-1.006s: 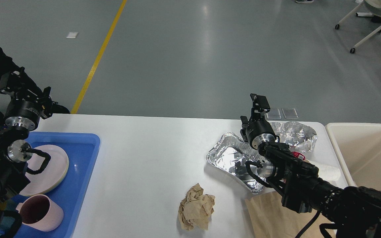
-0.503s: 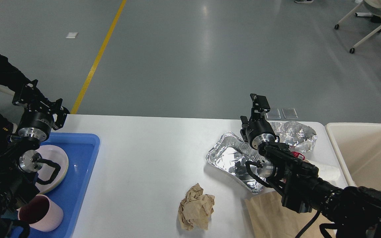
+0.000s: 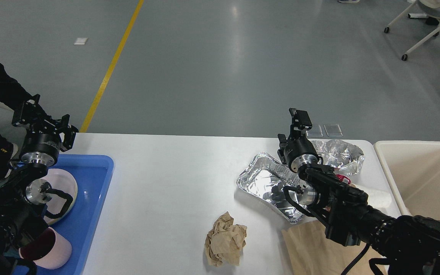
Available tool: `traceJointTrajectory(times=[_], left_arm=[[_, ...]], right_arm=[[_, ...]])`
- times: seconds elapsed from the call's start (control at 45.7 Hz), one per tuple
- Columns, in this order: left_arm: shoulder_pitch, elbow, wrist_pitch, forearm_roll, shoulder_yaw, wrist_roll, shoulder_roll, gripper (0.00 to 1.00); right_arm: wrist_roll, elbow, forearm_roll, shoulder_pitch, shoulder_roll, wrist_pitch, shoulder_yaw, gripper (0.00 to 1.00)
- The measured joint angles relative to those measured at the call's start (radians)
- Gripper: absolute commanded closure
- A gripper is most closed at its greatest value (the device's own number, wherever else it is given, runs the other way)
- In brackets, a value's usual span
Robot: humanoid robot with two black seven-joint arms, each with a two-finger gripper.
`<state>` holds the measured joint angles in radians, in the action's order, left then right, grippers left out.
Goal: Tidy desktop
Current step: 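Release the plate and retract the left gripper beside the tray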
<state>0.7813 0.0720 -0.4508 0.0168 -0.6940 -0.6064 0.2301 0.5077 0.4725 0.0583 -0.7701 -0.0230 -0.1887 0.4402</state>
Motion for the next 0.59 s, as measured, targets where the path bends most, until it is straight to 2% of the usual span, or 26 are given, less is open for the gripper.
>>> traceJointTrajectory(times=[0.59], left_arm=[[-0.001,0.000,0.000,0.000,0.001,-0.001,0.000,0.04]], right_arm=[[0.000,0.000,0.000,0.000,0.000,0.000,0.000,0.00]])
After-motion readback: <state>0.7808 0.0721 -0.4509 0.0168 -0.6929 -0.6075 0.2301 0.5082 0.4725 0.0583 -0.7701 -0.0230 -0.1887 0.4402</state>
